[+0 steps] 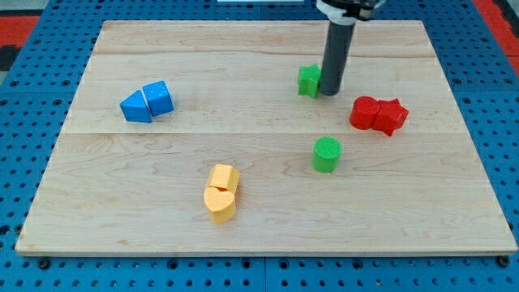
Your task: Push the green star to the center of the board
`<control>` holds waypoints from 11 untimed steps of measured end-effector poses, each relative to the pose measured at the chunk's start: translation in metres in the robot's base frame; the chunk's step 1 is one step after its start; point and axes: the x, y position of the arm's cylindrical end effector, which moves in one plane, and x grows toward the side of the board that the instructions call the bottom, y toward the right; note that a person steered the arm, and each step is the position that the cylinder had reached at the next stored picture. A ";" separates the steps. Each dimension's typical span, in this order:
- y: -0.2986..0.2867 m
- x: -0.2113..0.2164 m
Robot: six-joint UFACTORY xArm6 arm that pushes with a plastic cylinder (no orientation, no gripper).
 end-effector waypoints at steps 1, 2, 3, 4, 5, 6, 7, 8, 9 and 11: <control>0.000 -0.023; -0.043 -0.023; -0.072 -0.047; -0.089 -0.063; -0.103 -0.043; -0.102 0.010; -0.093 -0.008; -0.075 -0.066; -0.092 -0.091; -0.159 -0.027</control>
